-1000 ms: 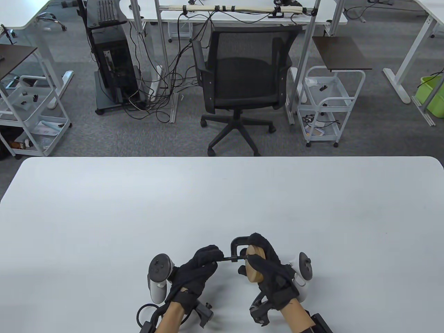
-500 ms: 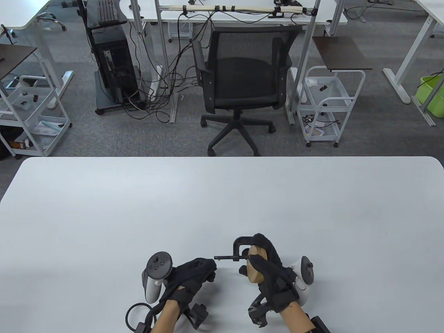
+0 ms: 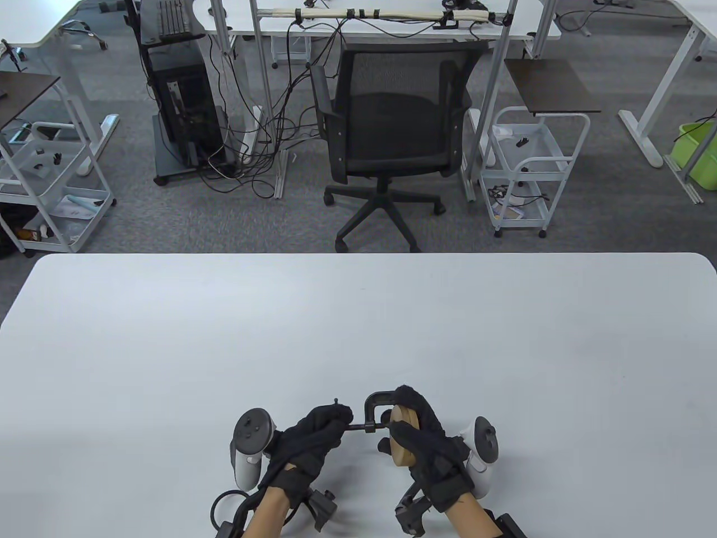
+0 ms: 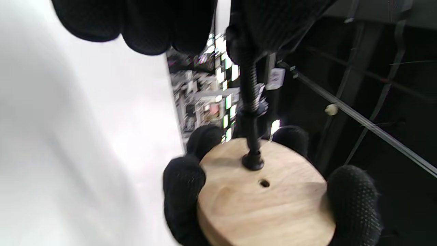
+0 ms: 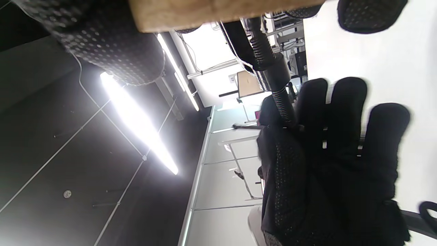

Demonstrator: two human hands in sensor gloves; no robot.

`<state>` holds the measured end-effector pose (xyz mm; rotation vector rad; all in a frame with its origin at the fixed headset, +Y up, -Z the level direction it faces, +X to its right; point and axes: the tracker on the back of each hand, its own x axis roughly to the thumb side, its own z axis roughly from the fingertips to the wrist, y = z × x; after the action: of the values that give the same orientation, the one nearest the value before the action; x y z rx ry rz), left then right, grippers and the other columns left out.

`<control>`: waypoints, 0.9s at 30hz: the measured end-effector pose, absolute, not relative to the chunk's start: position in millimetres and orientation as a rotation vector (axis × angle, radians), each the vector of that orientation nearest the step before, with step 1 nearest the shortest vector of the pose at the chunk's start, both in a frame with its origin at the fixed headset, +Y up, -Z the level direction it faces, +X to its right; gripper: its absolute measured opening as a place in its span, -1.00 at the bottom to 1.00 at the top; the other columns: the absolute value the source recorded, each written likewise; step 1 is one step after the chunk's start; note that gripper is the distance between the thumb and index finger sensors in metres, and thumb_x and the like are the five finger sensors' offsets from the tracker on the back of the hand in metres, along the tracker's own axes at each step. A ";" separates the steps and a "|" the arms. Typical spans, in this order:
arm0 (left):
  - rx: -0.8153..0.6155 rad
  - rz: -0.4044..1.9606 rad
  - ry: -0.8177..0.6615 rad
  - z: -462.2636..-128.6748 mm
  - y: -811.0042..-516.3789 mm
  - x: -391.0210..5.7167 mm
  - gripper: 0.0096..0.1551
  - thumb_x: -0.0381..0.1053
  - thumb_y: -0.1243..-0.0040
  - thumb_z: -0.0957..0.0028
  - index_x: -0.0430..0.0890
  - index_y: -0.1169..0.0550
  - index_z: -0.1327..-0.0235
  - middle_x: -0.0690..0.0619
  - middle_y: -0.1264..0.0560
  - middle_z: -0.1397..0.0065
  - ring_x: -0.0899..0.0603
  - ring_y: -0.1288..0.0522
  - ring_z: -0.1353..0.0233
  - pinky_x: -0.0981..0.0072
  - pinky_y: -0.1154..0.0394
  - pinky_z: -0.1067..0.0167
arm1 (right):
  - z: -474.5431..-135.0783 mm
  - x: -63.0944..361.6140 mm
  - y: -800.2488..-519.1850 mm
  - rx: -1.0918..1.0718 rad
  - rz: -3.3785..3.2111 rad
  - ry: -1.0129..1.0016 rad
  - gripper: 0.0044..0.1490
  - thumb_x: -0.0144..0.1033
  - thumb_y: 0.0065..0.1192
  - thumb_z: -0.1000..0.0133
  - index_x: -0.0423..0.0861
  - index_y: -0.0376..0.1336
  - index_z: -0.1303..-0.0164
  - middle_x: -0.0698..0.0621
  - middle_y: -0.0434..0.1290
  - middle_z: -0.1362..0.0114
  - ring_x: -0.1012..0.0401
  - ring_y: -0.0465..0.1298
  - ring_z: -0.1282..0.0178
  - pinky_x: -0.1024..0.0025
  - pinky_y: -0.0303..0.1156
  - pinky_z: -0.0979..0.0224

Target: Screw the clamp shut

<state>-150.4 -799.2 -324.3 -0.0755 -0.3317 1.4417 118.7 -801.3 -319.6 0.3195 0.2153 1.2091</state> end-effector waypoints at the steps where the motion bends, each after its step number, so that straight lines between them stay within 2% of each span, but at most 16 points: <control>1: -0.026 1.400 -0.348 -323.2 -795.4 -150.7 -0.52 0.04 -0.29 -0.06 0.06 -0.57 -0.27 -0.18 -0.35 -0.57 -0.41 -0.34 -0.50 -0.31 -0.39 -0.28 | -319.1 117.5 -801.9 0.315 1.192 0.225 -0.01 0.14 0.49 -0.12 -0.03 0.05 -0.59 0.04 -0.03 -0.70 -0.34 0.06 -0.51 -0.38 0.29 -0.24; 4: 0.012 1.333 -0.349 -321.0 -790.3 -152.5 -0.52 0.02 -0.31 -0.02 0.09 -0.60 -0.24 -0.15 -0.39 -0.55 -0.39 -0.38 -0.49 -0.30 -0.41 -0.27 | -318.8 116.5 -803.1 0.308 1.181 0.227 -0.01 0.14 0.49 -0.11 -0.03 0.05 -0.59 0.04 -0.03 -0.70 -0.34 0.06 -0.51 -0.38 0.30 -0.24; 7: -0.047 1.344 -0.324 -321.1 -792.4 -152.8 -0.51 0.06 -0.30 -0.07 0.05 -0.58 -0.28 -0.19 -0.38 -0.55 -0.42 -0.36 -0.48 -0.31 -0.40 -0.26 | -317.7 117.1 -803.8 0.295 1.181 0.228 -0.01 0.13 0.49 -0.11 -0.04 0.06 -0.59 0.04 -0.03 -0.70 -0.34 0.06 -0.51 -0.38 0.29 -0.24; 8: -0.061 1.356 -0.320 -321.2 -793.5 -152.9 -0.48 0.10 -0.27 -0.10 0.03 -0.55 -0.32 -0.22 -0.36 -0.56 -0.44 -0.35 -0.48 -0.31 -0.39 -0.26 | -317.1 117.7 -804.0 0.290 1.181 0.224 -0.01 0.13 0.50 -0.11 -0.04 0.06 -0.59 0.04 -0.03 -0.70 -0.34 0.06 -0.51 -0.39 0.29 -0.23; 10: -0.080 1.380 -0.292 -321.7 -795.2 -153.9 -0.29 0.17 -0.26 -0.11 -0.03 -0.40 -0.51 -0.27 -0.31 -0.57 -0.47 -0.32 -0.47 -0.31 -0.38 -0.26 | -316.7 119.5 -803.3 0.283 1.200 0.208 -0.01 0.12 0.50 -0.10 -0.04 0.07 -0.58 0.03 -0.02 -0.70 -0.34 0.07 -0.50 -0.39 0.29 -0.23; 11: -0.087 1.391 -0.271 -321.7 -795.9 -155.7 -0.28 0.20 -0.26 -0.11 -0.07 -0.40 -0.49 -0.26 -0.31 -0.57 -0.47 -0.32 -0.47 -0.31 -0.39 -0.26 | -317.2 120.9 -802.8 0.290 1.208 0.198 -0.01 0.13 0.50 -0.10 -0.04 0.06 -0.58 0.04 -0.02 -0.70 -0.34 0.06 -0.50 -0.39 0.30 -0.23; 13: 0.032 1.377 -0.183 -319.8 -796.2 -162.3 -0.42 0.25 -0.25 -0.11 -0.09 -0.56 -0.23 -0.20 -0.46 -0.45 -0.40 -0.46 -0.37 -0.25 -0.45 -0.21 | -318.0 123.2 -802.7 0.292 1.214 0.192 -0.01 0.13 0.50 -0.10 -0.04 0.06 -0.58 0.04 -0.02 -0.70 -0.34 0.06 -0.51 -0.39 0.29 -0.23; 15: 0.084 1.366 -0.117 -318.8 -796.0 -166.6 -0.49 0.29 -0.25 -0.09 -0.14 -0.70 0.13 -0.18 -0.55 -0.35 -0.39 -0.52 -0.30 -0.25 -0.49 -0.15 | -319.2 124.4 -802.7 0.278 1.206 0.188 -0.01 0.13 0.50 -0.10 -0.04 0.07 -0.58 0.04 -0.02 -0.70 -0.34 0.06 -0.50 -0.39 0.29 -0.23; 16: 0.073 1.361 -0.117 -319.5 -796.2 -167.5 -0.46 0.32 -0.23 -0.09 -0.16 -0.74 0.28 -0.18 -0.57 -0.32 -0.40 -0.53 -0.28 -0.26 -0.49 -0.14 | -319.8 125.0 -802.2 0.282 1.201 0.186 -0.01 0.13 0.50 -0.10 -0.04 0.06 -0.58 -0.06 -0.04 -0.70 -0.34 0.06 -0.51 -0.39 0.29 -0.23; 17: 0.032 1.353 -0.127 -319.8 -797.3 -168.9 -0.42 0.35 -0.19 -0.11 -0.16 -0.77 0.39 -0.18 -0.58 -0.32 -0.40 -0.54 -0.28 -0.26 -0.49 -0.14 | -320.5 125.3 -801.3 0.283 1.199 0.181 -0.01 0.13 0.50 -0.11 -0.03 0.06 -0.59 -0.06 -0.04 -0.70 -0.34 0.06 -0.51 -0.39 0.29 -0.24; 18: -0.005 1.348 -0.130 -320.9 -799.5 -169.2 -0.38 0.38 -0.14 -0.14 -0.17 -0.78 0.44 -0.18 -0.58 -0.32 -0.41 -0.53 -0.28 -0.26 -0.49 -0.15 | -321.0 125.9 -799.7 0.287 1.199 0.171 -0.01 0.13 0.50 -0.11 -0.03 0.06 -0.59 0.04 -0.03 -0.70 -0.34 0.06 -0.51 -0.38 0.29 -0.24; 19: -0.030 1.350 -0.125 -322.0 -801.3 -168.8 -0.34 0.39 -0.13 -0.14 -0.18 -0.80 0.46 -0.19 -0.59 -0.32 -0.42 -0.53 -0.28 -0.27 -0.49 -0.14 | -321.3 126.1 -798.8 0.289 1.200 0.164 -0.01 0.13 0.50 -0.11 -0.03 0.06 -0.59 0.04 -0.03 -0.70 -0.33 0.06 -0.51 -0.38 0.29 -0.24; 21: -0.119 1.369 -0.134 -323.9 -806.8 -165.5 -0.28 0.42 -0.08 -0.15 -0.20 -0.80 0.37 -0.22 -0.57 -0.35 -0.44 -0.51 -0.30 -0.27 -0.48 -0.15 | -321.6 126.7 -797.4 0.294 1.198 0.154 -0.01 0.13 0.49 -0.11 -0.03 0.06 -0.59 0.04 -0.03 -0.70 -0.33 0.06 -0.51 -0.38 0.29 -0.24; 23: -0.213 1.403 -0.147 -324.3 -811.2 -160.2 -0.17 0.46 -0.05 -0.16 -0.26 -0.73 0.03 -0.25 -0.49 -0.43 -0.47 -0.45 -0.35 -0.28 -0.45 -0.19 | -321.4 127.0 -797.3 0.301 1.193 0.154 -0.01 0.13 0.49 -0.11 -0.03 0.06 -0.59 0.04 -0.03 -0.70 -0.33 0.06 -0.51 -0.38 0.29 -0.24; 24: -0.241 1.429 -0.168 -324.6 -813.3 -156.7 -0.14 0.46 -0.03 -0.17 -0.27 -0.68 -0.08 -0.26 -0.46 -0.46 -0.47 -0.43 -0.37 -0.28 -0.44 -0.20 | -321.1 126.6 -797.6 0.305 1.191 0.157 -0.01 0.13 0.49 -0.11 -0.03 0.06 -0.59 0.04 -0.03 -0.70 -0.33 0.07 -0.51 -0.38 0.29 -0.24; 27: -0.249 1.456 -0.175 -324.6 -813.6 -152.5 -0.13 0.43 -0.04 -0.17 -0.34 -0.65 -0.10 -0.29 -0.40 -0.50 -0.49 -0.38 -0.40 -0.30 -0.41 -0.22 | -321.0 125.5 -798.3 0.316 1.199 0.169 -0.01 0.13 0.50 -0.10 -0.03 0.06 -0.59 0.04 -0.02 -0.70 -0.33 0.06 -0.51 -0.38 0.29 -0.24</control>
<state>-152.5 -813.6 -324.6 -0.2488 -0.1750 1.4561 125.5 -798.3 -321.0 0.3162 0.1690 1.1992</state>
